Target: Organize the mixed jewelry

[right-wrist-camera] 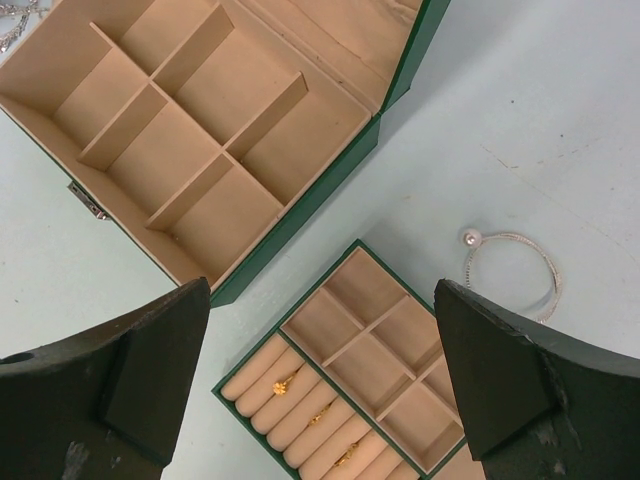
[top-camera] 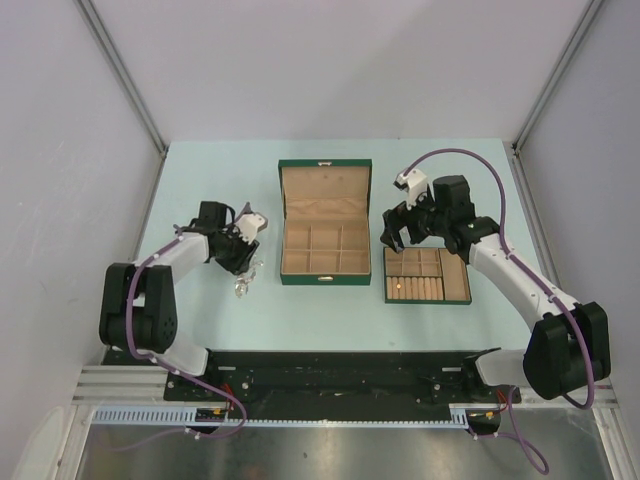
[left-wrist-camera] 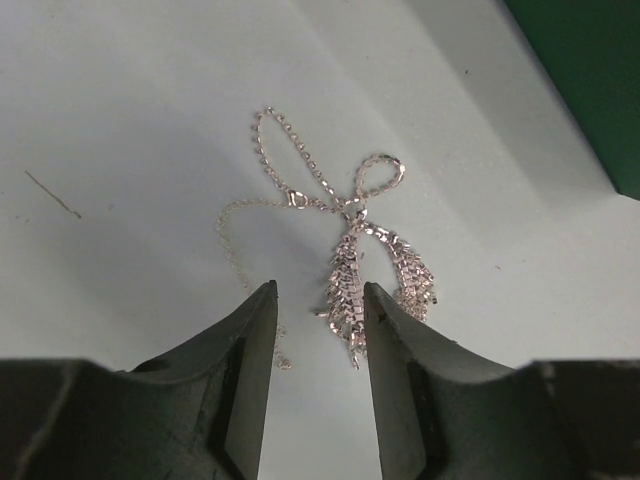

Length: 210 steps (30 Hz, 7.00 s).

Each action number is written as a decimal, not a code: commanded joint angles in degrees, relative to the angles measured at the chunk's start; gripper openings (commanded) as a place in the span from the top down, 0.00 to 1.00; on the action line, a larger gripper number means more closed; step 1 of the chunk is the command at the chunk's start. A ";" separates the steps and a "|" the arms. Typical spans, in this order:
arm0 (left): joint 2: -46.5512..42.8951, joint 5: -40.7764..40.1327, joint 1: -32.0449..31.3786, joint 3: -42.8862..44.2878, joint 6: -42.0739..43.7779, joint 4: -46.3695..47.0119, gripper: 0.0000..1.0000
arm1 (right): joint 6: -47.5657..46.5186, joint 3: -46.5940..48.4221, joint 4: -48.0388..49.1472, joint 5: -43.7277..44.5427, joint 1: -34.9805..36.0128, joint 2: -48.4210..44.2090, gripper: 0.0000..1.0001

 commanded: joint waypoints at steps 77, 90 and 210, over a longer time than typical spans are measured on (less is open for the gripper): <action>-6.91 2.49 -3.42 -0.64 0.95 0.74 0.73 | -0.15 2.14 0.70 -2.61 0.97 0.65 0.00; -0.14 -1.73 -3.33 0.07 1.57 4.16 0.60 | -0.41 2.14 0.00 -2.61 0.35 0.83 0.00; -6.12 0.03 -3.59 -2.39 1.83 -2.78 0.78 | -0.41 2.14 -0.53 -3.84 -0.17 0.83 0.00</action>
